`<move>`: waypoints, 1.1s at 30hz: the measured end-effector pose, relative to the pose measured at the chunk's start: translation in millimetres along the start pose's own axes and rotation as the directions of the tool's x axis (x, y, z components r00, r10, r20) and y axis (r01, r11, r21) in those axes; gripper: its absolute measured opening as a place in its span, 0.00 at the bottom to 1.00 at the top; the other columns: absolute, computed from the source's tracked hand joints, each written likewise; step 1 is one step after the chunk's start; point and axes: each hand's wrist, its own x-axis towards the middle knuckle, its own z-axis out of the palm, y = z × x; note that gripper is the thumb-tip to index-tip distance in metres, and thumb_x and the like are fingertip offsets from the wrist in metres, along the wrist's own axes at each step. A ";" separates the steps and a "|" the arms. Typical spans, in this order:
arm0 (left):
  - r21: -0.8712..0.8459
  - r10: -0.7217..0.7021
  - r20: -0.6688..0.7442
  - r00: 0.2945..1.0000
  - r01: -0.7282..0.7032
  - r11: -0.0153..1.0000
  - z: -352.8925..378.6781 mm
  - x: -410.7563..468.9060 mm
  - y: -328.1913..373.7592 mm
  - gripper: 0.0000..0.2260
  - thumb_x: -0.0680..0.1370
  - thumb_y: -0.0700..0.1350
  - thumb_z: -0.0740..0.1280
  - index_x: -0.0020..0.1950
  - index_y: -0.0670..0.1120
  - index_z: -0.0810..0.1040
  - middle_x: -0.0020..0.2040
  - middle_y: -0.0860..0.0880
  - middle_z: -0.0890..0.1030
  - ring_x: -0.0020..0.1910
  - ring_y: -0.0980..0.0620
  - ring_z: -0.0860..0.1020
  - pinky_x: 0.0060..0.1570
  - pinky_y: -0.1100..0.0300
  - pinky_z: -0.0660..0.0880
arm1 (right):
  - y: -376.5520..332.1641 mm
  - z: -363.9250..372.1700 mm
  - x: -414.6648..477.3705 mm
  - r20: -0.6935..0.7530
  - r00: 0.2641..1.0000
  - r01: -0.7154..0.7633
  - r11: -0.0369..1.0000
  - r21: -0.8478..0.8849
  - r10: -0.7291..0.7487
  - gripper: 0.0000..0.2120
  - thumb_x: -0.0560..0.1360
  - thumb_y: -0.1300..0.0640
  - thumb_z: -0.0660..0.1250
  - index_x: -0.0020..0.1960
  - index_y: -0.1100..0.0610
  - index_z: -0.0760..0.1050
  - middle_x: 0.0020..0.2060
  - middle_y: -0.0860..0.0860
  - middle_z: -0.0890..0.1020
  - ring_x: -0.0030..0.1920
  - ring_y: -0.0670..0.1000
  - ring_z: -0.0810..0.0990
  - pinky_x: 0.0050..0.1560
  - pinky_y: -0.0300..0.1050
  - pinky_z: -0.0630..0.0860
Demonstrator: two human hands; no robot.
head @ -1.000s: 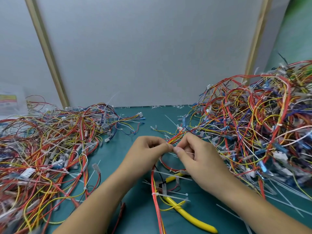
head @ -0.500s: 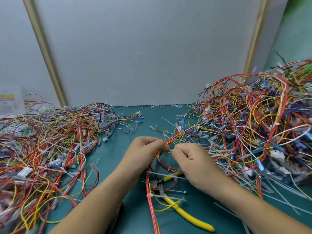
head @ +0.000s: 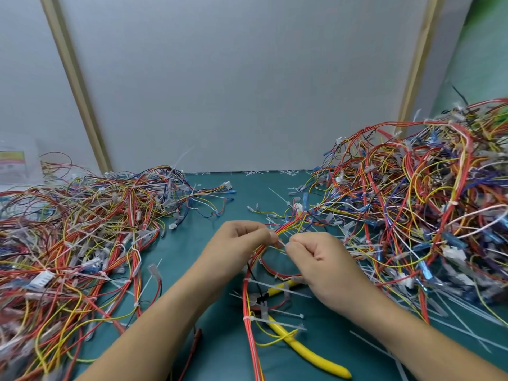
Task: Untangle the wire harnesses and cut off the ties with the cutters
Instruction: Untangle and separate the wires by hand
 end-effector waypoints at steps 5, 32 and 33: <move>-0.104 0.003 -0.222 0.975 -0.026 0.994 -8.9 8.0 -4.6 0.14 0.78 0.38 0.61 0.41 0.45 0.86 0.33 0.50 0.80 0.31 0.54 0.73 0.38 0.63 0.70 | 0.0 -4.6 2.3 -0.040 0.999 -0.033 0.999 0.038 0.035 0.24 0.77 0.63 0.62 0.27 0.52 0.56 0.25 0.45 0.58 0.28 0.45 0.57 0.30 0.45 0.55; 0.503 0.136 -0.409 0.902 0.098 0.859 -11.8 12.0 -22.9 0.09 0.78 0.54 0.66 0.42 0.51 0.80 0.36 0.54 0.83 0.44 0.47 0.79 0.52 0.49 0.74 | -7.9 -18.1 1.3 -0.330 0.929 0.056 0.943 -0.329 -0.170 0.08 0.75 0.50 0.65 0.38 0.49 0.72 0.34 0.43 0.73 0.38 0.42 0.74 0.34 0.38 0.66; 0.502 0.152 -0.420 0.895 0.090 0.860 -12.6 11.5 -21.7 0.08 0.78 0.53 0.66 0.43 0.52 0.80 0.38 0.54 0.81 0.46 0.44 0.78 0.52 0.48 0.74 | -7.2 -16.6 1.1 -0.317 0.931 0.072 0.943 -0.325 -0.181 0.08 0.75 0.51 0.65 0.38 0.48 0.72 0.34 0.43 0.72 0.38 0.42 0.74 0.35 0.37 0.66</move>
